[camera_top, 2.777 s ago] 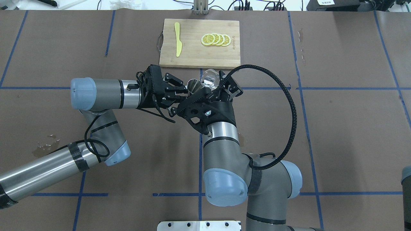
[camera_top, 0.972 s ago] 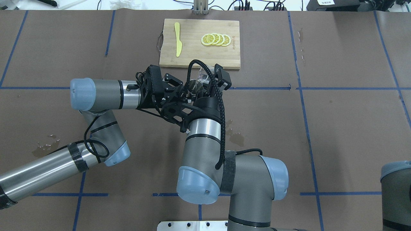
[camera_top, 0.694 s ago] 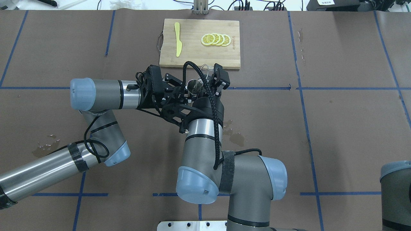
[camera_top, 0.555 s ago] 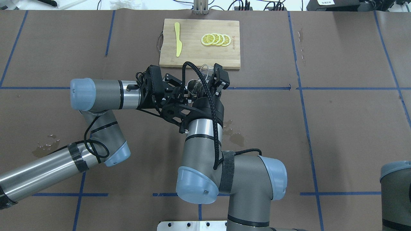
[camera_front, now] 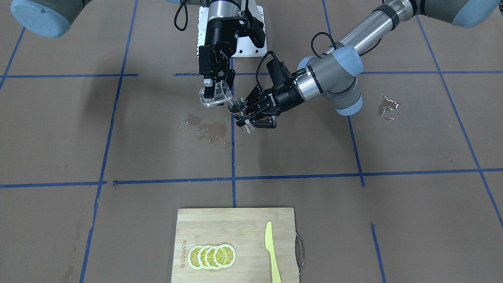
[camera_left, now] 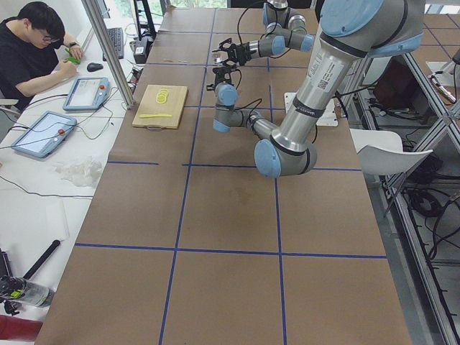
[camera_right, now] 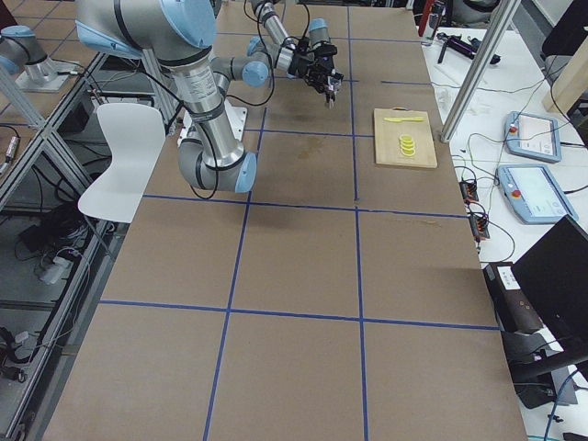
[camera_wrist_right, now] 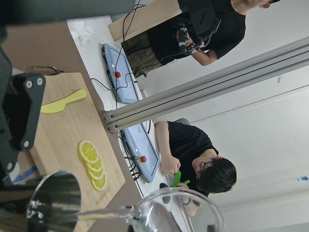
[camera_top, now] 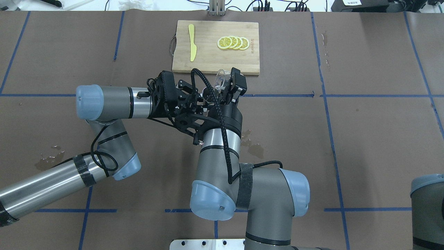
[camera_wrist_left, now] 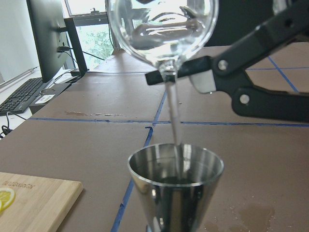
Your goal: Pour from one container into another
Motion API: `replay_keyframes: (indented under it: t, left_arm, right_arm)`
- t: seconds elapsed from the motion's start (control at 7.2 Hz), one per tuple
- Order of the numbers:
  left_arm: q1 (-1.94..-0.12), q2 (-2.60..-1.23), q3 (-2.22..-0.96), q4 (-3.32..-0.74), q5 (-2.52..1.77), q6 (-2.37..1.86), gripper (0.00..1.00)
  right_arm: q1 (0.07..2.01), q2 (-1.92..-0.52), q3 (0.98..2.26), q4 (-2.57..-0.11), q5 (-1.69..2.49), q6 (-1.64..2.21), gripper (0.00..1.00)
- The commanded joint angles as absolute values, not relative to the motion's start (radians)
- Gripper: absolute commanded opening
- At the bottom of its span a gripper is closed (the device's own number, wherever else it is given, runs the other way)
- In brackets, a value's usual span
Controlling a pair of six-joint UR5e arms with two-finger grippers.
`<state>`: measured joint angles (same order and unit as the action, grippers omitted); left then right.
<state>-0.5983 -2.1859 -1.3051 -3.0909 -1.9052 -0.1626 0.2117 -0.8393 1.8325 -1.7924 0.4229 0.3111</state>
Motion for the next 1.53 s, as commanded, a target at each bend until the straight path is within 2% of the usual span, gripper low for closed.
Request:
replay_keyframes:
  t: [0.0, 1.39]
  left_arm:
    - [-0.598, -2.186, -1.305, -3.091, -1.905, -0.163, 0.00]
    - [-0.598, -2.186, -1.307, -3.092, -1.905, -0.163, 0.00]
  right_arm:
    - [0.212, -0.838, 1.833, -1.793, 0.417, 0.281, 0.00]
    - [0.212, -0.821, 1.835, -1.778, 0.405, 0.228, 0.00]
